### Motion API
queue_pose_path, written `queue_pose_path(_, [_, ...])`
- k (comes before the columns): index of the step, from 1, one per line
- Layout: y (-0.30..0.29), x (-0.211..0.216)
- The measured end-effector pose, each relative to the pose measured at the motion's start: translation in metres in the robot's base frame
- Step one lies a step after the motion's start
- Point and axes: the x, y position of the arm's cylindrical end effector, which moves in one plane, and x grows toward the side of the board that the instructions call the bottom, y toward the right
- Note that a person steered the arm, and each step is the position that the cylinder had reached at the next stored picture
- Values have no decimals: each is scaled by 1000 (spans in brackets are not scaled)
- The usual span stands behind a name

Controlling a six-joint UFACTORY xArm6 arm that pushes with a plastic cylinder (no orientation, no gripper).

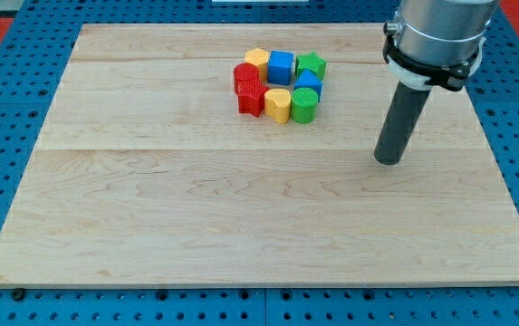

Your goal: Place your hand at the right side of the blue triangle

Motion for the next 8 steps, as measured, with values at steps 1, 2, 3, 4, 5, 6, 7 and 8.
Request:
queue_pose_path(1, [0, -9])
queue_pose_path(2, [0, -9])
queue_pose_path(3, [1, -9])
queue_pose_path(4, [3, -9])
queue_pose_path(5, [7, -19])
queue_pose_path(6, [23, -48])
queue_pose_path(7, [16, -64])
queue_pose_path(8, [-14, -70])
